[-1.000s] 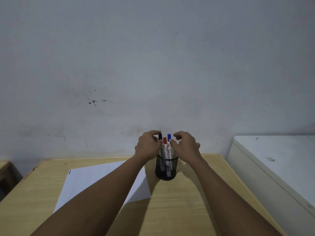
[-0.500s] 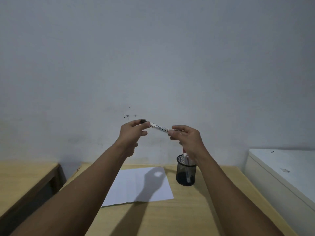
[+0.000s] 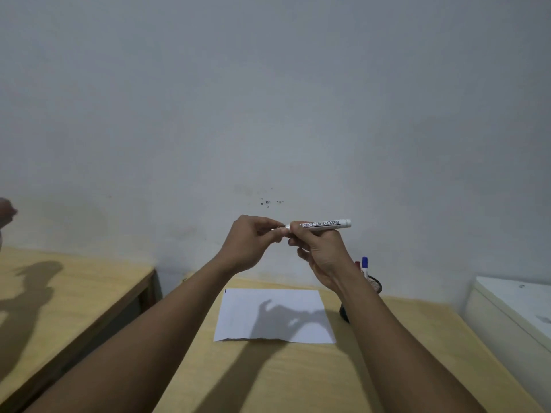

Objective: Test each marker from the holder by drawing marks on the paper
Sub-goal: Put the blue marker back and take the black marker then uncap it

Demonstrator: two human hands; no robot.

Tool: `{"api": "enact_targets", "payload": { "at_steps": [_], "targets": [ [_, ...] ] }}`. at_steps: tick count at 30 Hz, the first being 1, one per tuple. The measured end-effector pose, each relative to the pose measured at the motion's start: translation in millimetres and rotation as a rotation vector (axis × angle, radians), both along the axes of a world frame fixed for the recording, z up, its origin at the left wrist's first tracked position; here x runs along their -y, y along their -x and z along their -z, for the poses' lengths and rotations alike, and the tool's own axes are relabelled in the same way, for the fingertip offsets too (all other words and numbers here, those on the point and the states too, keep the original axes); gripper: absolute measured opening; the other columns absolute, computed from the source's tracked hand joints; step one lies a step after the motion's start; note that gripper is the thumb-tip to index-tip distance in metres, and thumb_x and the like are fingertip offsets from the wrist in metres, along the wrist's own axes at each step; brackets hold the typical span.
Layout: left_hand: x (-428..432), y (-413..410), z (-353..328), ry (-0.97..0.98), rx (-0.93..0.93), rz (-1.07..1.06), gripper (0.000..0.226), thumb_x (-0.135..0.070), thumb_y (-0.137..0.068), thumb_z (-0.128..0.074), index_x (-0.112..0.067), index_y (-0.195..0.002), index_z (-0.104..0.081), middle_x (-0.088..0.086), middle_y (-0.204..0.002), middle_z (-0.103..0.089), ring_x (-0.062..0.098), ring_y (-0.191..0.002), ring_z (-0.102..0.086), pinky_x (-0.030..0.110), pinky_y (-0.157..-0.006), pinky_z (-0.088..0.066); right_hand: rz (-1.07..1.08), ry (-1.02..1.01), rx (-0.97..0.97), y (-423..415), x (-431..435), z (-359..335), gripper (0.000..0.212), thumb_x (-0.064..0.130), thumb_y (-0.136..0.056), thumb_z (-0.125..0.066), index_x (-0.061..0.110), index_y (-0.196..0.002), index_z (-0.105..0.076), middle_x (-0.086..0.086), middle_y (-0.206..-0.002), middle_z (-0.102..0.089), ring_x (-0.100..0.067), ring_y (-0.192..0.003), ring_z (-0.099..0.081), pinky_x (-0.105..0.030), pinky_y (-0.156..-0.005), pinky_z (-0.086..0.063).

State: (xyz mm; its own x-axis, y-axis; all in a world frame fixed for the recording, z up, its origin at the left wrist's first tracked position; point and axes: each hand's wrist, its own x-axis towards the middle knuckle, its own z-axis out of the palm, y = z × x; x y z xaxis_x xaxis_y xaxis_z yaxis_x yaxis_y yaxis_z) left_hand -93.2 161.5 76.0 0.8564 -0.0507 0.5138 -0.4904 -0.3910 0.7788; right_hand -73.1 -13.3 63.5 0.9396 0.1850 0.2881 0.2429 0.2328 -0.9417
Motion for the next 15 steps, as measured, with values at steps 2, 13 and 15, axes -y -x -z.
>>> {"api": "enact_targets", "payload": {
  "at_steps": [2,13,15],
  "targets": [
    [-8,-4,7,-0.189,0.049,-0.079,0.02,-0.04,-0.093,-0.064,-0.027,-0.093,-0.08,-0.01,-0.069,-0.071,0.001,-0.062,-0.06,0.027,-0.065,-0.047,-0.011,-0.01,-0.004,0,-4,2,0.008,0.013,-0.095,-0.071,0.007,-0.091,-0.076,-0.005,-0.081,-0.074,-0.011,-0.066,-0.064,-0.03,-0.066,-0.036],
    [-51,-7,24,-0.226,-0.275,0.109,0.045,-0.042,-0.099,-0.054,-0.009,-0.077,-0.074,-0.005,-0.06,-0.054,0.014,-0.059,-0.042,0.025,-0.061,-0.038,-0.17,0.141,-0.043,-17,-25,34,0.003,0.013,-0.095,-0.07,0.013,-0.095,-0.072,0.0,-0.084,-0.071,-0.013,-0.081,-0.064,-0.036,-0.084,-0.038],
    [-64,-11,38,-0.124,-0.412,0.185,0.047,-0.045,-0.099,-0.053,-0.009,-0.075,-0.072,0.0,-0.064,-0.051,0.019,-0.067,-0.041,0.031,-0.067,-0.038,-0.216,0.171,-0.086,-22,-32,44,0.007,0.013,-0.094,-0.072,0.014,-0.1,-0.072,0.0,-0.088,-0.073,-0.013,-0.087,-0.067,-0.037,-0.087,-0.04]
  ]
}}
